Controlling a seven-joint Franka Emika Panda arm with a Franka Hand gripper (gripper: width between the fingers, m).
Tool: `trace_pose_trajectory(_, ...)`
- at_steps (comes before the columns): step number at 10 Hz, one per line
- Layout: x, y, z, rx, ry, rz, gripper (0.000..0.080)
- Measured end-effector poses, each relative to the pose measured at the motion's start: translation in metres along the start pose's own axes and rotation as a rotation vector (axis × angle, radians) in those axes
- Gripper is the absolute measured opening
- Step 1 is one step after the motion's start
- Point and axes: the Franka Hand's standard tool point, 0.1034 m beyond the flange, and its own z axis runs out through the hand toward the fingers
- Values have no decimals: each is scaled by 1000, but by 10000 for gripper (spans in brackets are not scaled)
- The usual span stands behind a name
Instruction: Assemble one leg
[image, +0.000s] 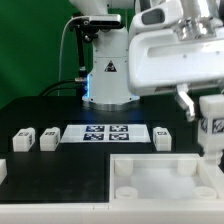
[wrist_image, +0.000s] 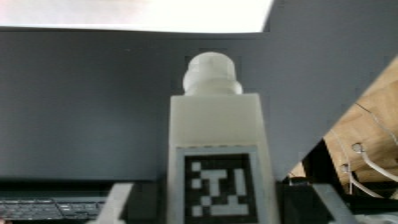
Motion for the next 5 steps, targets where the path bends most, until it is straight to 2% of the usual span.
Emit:
trace_pose_trajectory(2, -10, 6, 8, -6, -6, 3, 291)
trace_pose_trajectory(5, -20, 2, 15, -3, -16, -1, 291)
